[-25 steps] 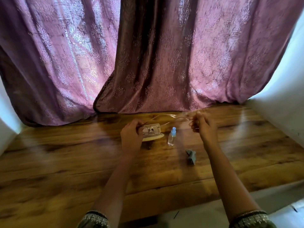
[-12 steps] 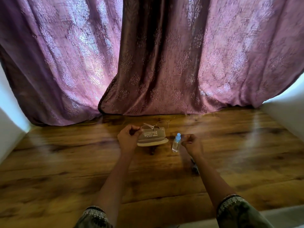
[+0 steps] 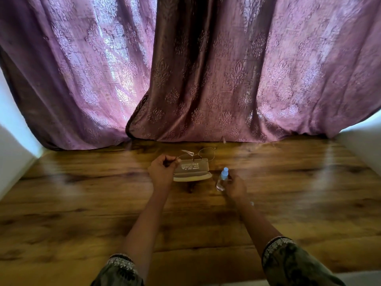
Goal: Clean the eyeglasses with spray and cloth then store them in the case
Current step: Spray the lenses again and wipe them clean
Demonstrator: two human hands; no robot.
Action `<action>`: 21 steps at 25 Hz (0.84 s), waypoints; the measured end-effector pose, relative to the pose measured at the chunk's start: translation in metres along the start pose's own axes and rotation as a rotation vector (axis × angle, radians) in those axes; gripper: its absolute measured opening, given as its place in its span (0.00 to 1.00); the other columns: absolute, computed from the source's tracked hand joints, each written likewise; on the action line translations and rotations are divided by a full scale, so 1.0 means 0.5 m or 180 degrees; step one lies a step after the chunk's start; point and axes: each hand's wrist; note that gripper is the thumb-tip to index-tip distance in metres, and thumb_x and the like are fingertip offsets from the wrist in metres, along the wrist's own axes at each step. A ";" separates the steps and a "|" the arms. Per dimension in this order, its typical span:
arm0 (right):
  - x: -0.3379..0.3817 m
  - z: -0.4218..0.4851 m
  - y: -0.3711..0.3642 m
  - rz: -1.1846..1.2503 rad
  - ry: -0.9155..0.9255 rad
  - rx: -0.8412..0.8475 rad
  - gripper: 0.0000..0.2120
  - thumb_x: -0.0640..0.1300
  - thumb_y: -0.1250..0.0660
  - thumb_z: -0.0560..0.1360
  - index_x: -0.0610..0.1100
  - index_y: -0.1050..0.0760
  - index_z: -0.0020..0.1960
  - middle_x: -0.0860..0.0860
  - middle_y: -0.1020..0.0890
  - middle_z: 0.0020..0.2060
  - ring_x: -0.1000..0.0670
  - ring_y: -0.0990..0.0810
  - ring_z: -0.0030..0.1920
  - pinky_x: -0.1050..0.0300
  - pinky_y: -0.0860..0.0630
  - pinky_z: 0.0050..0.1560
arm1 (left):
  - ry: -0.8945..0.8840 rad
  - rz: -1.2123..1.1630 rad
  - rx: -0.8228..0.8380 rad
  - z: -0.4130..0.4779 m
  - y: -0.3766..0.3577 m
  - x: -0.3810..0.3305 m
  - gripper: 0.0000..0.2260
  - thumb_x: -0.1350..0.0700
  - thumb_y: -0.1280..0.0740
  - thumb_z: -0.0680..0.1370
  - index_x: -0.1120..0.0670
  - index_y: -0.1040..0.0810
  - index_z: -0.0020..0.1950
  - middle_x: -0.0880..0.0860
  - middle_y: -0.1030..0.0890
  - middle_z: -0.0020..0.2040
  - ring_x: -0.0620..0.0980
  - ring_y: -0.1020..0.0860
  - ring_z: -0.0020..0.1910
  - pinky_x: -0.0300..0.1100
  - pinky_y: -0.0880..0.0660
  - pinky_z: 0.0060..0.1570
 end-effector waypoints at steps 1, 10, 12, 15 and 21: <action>-0.005 -0.008 -0.001 -0.0085 0.0127 -0.0014 0.13 0.40 0.33 0.73 0.39 0.25 0.57 0.42 0.18 0.48 0.43 0.20 0.49 0.50 0.25 0.50 | 0.0046 -0.0016 0.0001 -0.002 -0.004 0.000 0.08 0.65 0.28 0.70 0.53 0.23 0.36 0.50 0.20 0.36 0.50 0.21 0.38 0.37 0.22 0.39; -0.038 -0.125 -0.036 0.0358 0.1507 -0.0164 0.20 0.68 0.52 0.74 0.57 0.38 0.58 0.49 0.22 0.44 0.51 0.22 0.43 0.48 0.21 0.42 | -0.0009 -0.0003 0.0050 -0.024 -0.035 0.006 0.15 0.66 0.28 0.69 0.48 0.27 0.33 0.48 0.21 0.34 0.50 0.21 0.39 0.42 0.22 0.43; -0.011 -0.142 -0.031 0.0500 0.1673 -0.0170 0.20 0.67 0.52 0.75 0.59 0.38 0.61 0.51 0.22 0.45 0.53 0.23 0.41 0.60 0.25 0.41 | -0.0015 0.0046 0.0028 -0.029 -0.044 -0.004 0.16 0.67 0.28 0.69 0.48 0.27 0.32 0.47 0.22 0.33 0.48 0.22 0.37 0.40 0.24 0.42; 0.044 -0.157 -0.021 0.0736 0.1939 -0.0241 0.24 0.58 0.50 0.76 0.53 0.40 0.70 0.53 0.27 0.49 0.64 0.28 0.40 0.74 0.33 0.40 | -0.0097 0.0075 0.0055 -0.039 -0.054 -0.014 0.16 0.67 0.28 0.69 0.48 0.27 0.32 0.48 0.22 0.34 0.48 0.22 0.36 0.41 0.23 0.41; 0.108 -0.153 0.008 0.0669 0.2394 -0.0350 0.22 0.41 0.42 0.77 0.54 0.36 0.69 0.55 0.22 0.41 0.54 0.25 0.35 0.59 0.31 0.33 | -0.0446 0.0309 0.0006 -0.061 -0.063 -0.037 0.09 0.65 0.29 0.70 0.52 0.25 0.35 0.49 0.21 0.34 0.42 0.22 0.35 0.27 0.28 0.34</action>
Point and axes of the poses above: each hand's wrist, its own z-axis towards the middle knuckle, its own y-axis out of the back of the hand, x = y × z
